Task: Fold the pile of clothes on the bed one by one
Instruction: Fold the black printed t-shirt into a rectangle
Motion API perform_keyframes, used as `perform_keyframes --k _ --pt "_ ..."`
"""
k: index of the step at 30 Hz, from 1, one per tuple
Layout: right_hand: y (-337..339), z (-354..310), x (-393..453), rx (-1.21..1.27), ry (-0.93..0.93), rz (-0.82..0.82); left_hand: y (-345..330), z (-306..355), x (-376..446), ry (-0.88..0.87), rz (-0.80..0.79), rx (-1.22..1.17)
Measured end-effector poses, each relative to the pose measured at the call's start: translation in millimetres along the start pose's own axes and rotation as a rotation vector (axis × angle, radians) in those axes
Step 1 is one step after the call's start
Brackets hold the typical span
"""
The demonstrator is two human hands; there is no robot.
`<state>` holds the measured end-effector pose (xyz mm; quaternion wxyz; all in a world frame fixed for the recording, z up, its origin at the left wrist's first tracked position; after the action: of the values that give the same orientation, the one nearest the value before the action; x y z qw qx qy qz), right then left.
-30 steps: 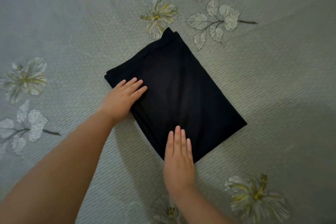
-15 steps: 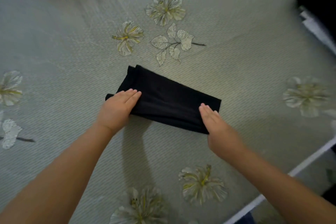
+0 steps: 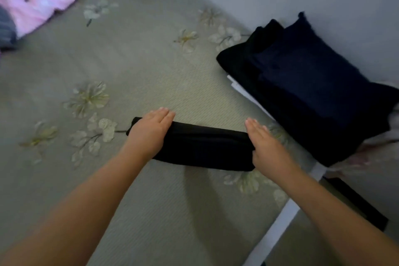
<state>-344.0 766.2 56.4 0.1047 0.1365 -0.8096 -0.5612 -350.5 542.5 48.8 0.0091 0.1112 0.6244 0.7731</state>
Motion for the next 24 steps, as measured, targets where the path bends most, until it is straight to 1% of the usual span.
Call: perform_keyframes --k 4,6,8,9,12,14,17,21,24 --pt "100.4 88.2 42.1 0.037 -0.082 0.163 7.2 85.8 124.8 -0.052 0.118 -0.071" --pt "154.4 121.3 59.0 0.044 -0.123 0.246 31.2 133.9 185.0 -0.169 0.259 -0.117" --pt "204.3 151.2 70.1 0.040 -0.143 0.366 59.6 177.4 234.1 -0.303 0.405 -0.121" --pt "228.6 167.1 74.6 0.027 -0.151 0.425 72.8 198.6 257.9 -0.355 0.455 -0.112" --pt "271.7 195.1 82.3 0.032 -0.165 0.550 100.1 238.4 305.0 -0.449 0.577 -0.083" --pt "288.1 207.9 85.1 0.012 -0.147 0.637 103.9 256.6 327.8 -0.471 0.600 -0.083" --pt "287.0 226.8 88.3 -0.034 -0.135 0.674 98.7 278.3 348.0 -0.495 0.598 -0.106" --pt "278.0 268.6 103.0 0.003 -0.291 0.599 77.6 294.0 370.0 -0.509 0.486 -0.097" --pt "281.3 290.2 124.8 -0.010 -0.314 0.559 62.9 292.6 392.6 -0.433 0.391 -0.091"
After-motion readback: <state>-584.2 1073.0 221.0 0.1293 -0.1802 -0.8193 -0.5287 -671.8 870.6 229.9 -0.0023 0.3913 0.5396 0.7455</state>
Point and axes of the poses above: each hand's wrist, its own x-axis towards the middle knuckle, its own y-axis out of the back of the hand, z = x × y, the point moved 8 cm from there along x, towards the middle knuckle, and after that the axes turned 10 degrees about z, right-handed, at the moved point
